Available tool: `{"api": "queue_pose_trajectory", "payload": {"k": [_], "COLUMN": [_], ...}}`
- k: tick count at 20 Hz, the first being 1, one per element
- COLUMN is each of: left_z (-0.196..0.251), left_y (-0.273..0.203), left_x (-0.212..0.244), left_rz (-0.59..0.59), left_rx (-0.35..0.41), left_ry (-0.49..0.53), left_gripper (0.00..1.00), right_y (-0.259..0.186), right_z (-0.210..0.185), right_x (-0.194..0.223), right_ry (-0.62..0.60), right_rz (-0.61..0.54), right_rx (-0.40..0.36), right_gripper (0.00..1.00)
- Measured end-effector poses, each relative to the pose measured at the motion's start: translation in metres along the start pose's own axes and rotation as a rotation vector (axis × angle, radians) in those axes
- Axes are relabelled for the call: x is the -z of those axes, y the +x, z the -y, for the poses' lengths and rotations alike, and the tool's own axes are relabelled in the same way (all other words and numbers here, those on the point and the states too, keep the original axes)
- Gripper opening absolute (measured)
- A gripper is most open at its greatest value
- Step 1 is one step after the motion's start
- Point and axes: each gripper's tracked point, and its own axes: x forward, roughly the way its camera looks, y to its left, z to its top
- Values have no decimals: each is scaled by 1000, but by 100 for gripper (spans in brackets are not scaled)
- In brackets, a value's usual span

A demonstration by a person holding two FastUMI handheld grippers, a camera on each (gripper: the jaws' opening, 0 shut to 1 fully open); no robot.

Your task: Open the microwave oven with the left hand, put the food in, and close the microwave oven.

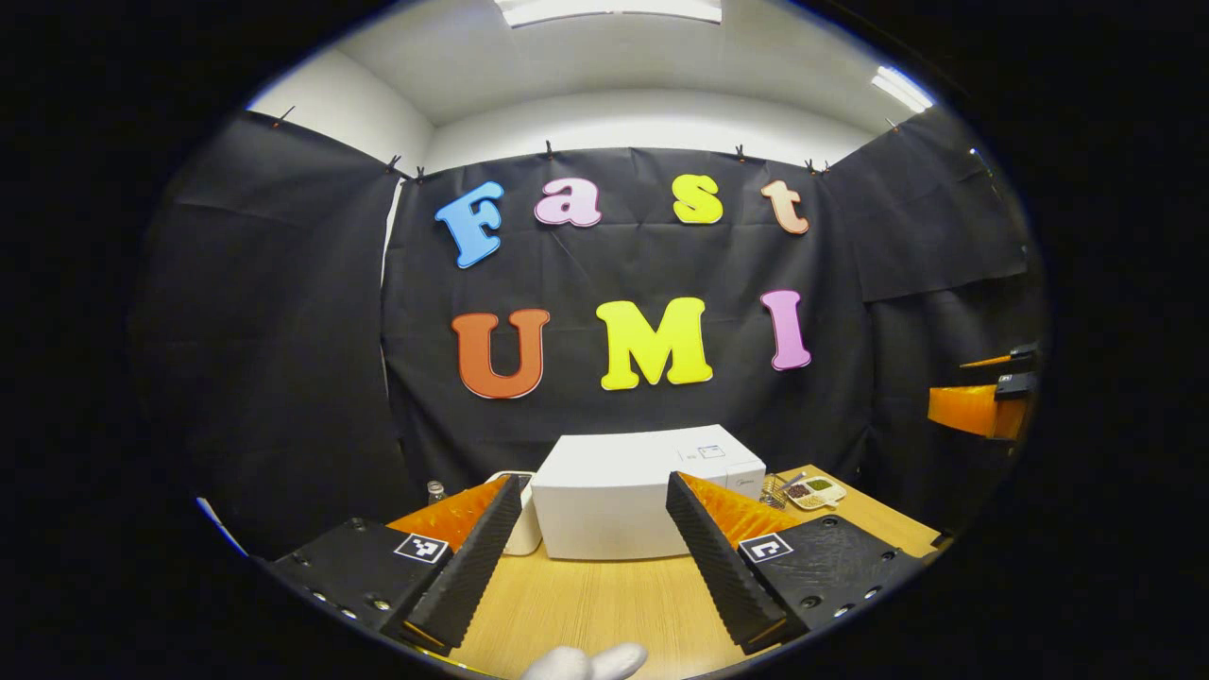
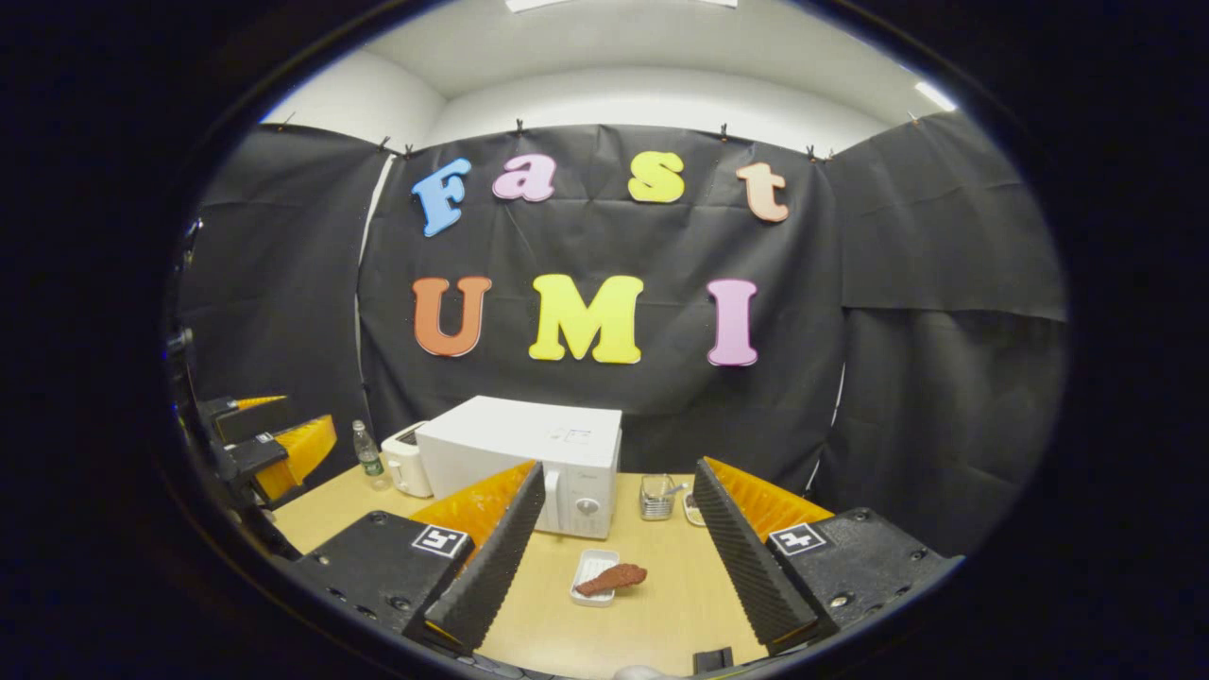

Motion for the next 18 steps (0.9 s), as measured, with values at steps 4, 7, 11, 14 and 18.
{"api": "queue_pose_trajectory", "payload": {"k": [4,7,11,14,18], "left_z": [36,73,124,151,174], "left_y": [40,79,139,184,231], "left_x": [35,67,119,153,179], "left_rz": [-9,-18,-82,-120,-130], "left_rx": [37,78,125,135,130], "left_ry": [-8,-19,-31,-30,-17], "left_gripper": [96,96,96,96,96], "right_y": [9,16,23,30,43], "right_z": [24,52,88,111,135], "right_x": [-9,-15,-12,-1,15], "right_ry": [-1,-19,-58,-72,-71], "right_rz": [-12,-24,-59,-99,-152], "right_rx": [-1,28,73,99,115], "right_gripper": [91,91,100,91,91]}}
